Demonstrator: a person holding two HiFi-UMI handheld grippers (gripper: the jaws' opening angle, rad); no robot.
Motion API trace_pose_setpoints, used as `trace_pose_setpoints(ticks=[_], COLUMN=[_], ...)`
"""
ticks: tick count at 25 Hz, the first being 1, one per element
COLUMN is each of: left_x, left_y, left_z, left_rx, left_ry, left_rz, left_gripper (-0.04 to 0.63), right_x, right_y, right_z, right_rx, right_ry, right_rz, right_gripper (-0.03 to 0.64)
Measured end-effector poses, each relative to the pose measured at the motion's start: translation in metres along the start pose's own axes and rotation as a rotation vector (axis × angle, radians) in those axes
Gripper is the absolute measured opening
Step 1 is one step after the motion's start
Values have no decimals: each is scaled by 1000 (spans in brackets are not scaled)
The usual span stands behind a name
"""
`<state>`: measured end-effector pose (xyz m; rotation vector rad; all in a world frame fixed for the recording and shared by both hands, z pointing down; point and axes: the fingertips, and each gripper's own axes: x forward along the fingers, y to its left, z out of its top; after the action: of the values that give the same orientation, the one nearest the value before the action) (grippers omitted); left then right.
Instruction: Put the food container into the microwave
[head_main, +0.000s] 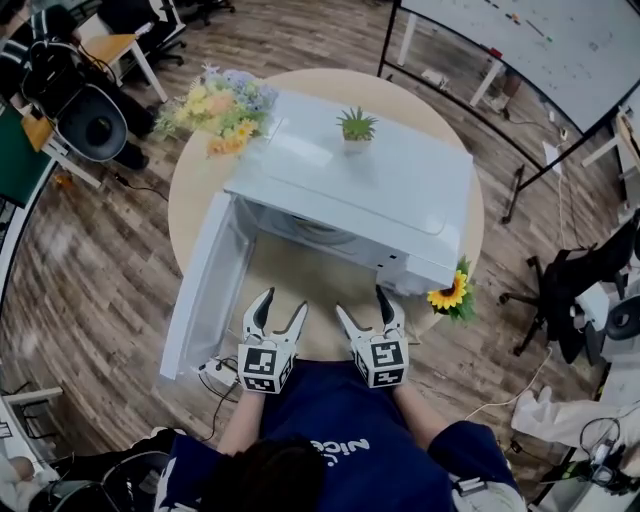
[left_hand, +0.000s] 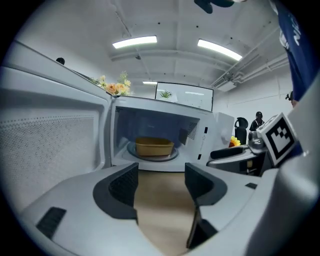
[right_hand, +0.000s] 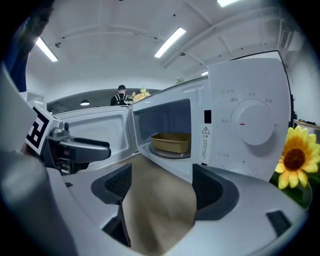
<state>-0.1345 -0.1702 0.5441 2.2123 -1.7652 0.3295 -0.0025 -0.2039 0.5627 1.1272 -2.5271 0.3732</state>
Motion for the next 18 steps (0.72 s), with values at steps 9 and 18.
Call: trace_pose_setpoints(ticks=[9, 18], left_x=[-7, -6], left_y=[3, -6], left_z=[1, 12], left_rx=[-48, -31], left_ry=[-13, -61], left_rz=[8, -32], left_gripper=[279, 3], right_x=[-5, -11], right_y=[8, 11], right_z=[6, 17], right_rx=[-37, -88], right_ry=[-19, -66], right_rz=[4, -3], right_gripper=[349, 11])
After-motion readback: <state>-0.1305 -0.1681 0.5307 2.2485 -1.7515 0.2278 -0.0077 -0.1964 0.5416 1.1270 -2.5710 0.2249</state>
